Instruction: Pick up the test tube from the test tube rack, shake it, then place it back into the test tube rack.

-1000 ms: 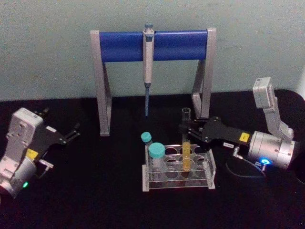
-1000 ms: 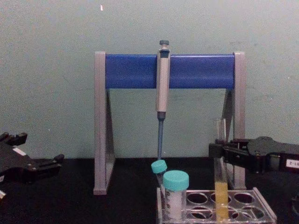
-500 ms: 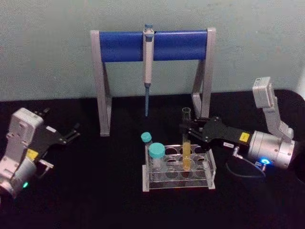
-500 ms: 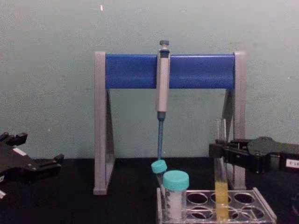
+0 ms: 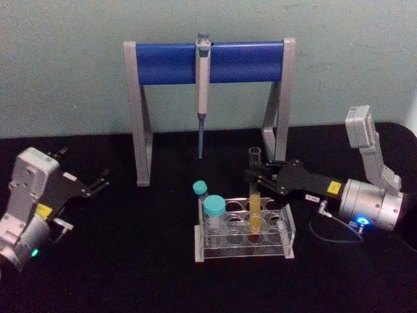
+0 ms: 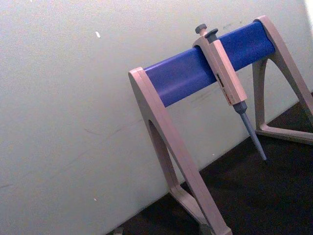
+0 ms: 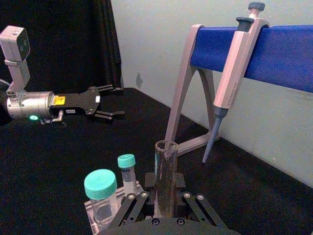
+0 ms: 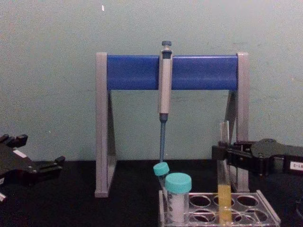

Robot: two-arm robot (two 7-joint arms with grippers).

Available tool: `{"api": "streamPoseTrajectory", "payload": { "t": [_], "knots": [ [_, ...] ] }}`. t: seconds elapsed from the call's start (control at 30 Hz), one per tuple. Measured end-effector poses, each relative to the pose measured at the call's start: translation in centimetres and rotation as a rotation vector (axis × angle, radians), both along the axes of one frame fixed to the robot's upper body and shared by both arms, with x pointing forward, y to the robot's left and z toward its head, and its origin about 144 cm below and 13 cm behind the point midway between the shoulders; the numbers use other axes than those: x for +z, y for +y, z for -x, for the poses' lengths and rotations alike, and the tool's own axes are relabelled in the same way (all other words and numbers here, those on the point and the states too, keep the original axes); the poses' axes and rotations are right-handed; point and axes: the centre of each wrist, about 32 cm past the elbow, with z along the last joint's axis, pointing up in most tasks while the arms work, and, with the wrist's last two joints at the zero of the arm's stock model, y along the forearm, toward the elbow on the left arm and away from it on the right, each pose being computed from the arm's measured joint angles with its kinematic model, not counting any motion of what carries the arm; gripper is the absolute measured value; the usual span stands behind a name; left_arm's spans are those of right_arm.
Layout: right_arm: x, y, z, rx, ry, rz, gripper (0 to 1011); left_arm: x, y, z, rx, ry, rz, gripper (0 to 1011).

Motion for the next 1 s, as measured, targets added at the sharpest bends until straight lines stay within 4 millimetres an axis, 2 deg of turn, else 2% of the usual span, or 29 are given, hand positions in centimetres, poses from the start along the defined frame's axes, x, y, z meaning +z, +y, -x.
{"api": "streamPoseTrajectory", "payload": {
  "t": [0.13,0.3,0.33,0.4,0.5,0.63,0.67,0.73,0.87,0.97,1.0],
  "knots": [
    [0.00,0.00,0.00,0.000,0.000,0.000,232,0.00,0.00,0.00,0.000,0.000,0.000,1001],
    [-0.02,-0.01,0.01,0.000,0.000,0.002,318,-0.01,0.00,0.00,0.000,0.000,0.000,1001],
    [-0.02,-0.01,0.01,0.000,0.000,0.002,381,0.00,0.00,0.00,0.000,0.000,0.000,1001],
    [-0.02,-0.01,0.01,0.000,0.000,0.002,421,0.00,0.00,0.00,0.000,0.000,0.000,1001],
    [-0.02,0.00,0.01,0.000,0.000,0.002,563,0.00,0.00,0.00,0.000,0.000,0.000,1001],
    [-0.02,-0.01,0.01,0.000,0.000,0.002,643,0.00,0.00,0.00,0.000,0.000,0.000,1001],
    [-0.01,0.00,0.00,0.000,-0.001,0.001,702,0.00,0.00,0.00,0.000,0.000,0.000,1001],
    [-0.01,0.00,0.00,0.000,-0.001,0.001,736,0.00,0.00,0.00,0.000,0.000,0.000,1001],
    [0.00,0.00,0.00,0.000,-0.001,0.001,889,0.00,0.00,0.00,0.000,0.000,0.000,1001],
    [0.00,0.00,0.00,0.000,-0.001,0.001,934,0.00,0.00,0.00,0.000,0.000,0.000,1001],
    [0.00,0.00,0.00,0.000,-0.001,0.001,982,0.00,0.00,0.00,0.000,0.000,0.000,1001]
  ]
}}
